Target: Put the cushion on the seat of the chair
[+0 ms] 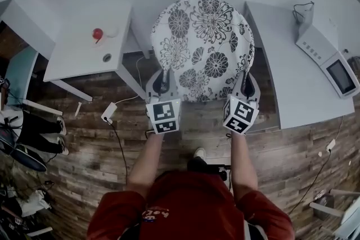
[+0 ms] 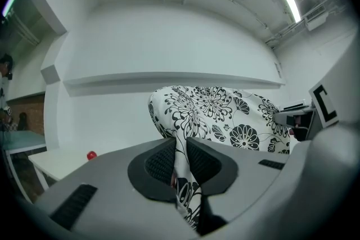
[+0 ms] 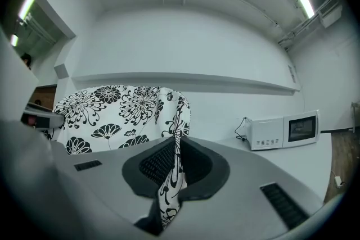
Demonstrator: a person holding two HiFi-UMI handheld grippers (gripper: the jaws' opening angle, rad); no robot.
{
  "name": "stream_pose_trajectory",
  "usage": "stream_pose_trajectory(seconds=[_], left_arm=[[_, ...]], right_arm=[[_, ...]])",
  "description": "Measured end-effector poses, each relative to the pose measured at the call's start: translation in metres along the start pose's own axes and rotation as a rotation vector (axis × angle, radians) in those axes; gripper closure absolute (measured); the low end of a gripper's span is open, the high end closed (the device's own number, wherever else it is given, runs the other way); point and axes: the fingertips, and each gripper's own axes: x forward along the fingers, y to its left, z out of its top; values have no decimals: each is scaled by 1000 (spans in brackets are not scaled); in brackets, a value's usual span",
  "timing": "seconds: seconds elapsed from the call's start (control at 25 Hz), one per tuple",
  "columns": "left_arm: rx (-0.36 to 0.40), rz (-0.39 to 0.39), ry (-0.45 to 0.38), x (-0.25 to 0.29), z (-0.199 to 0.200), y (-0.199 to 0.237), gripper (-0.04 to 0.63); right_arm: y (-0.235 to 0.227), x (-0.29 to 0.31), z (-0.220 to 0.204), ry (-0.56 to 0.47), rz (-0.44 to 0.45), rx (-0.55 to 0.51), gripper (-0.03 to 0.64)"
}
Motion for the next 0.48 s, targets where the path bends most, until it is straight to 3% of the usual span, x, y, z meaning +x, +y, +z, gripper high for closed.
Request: stream_pose_trajectory(seconds=[0.48], left_arm=[[-17, 55, -16, 2, -6, -6, 538]], right_arm=[[-8, 14, -2, -23, 44, -8, 572]])
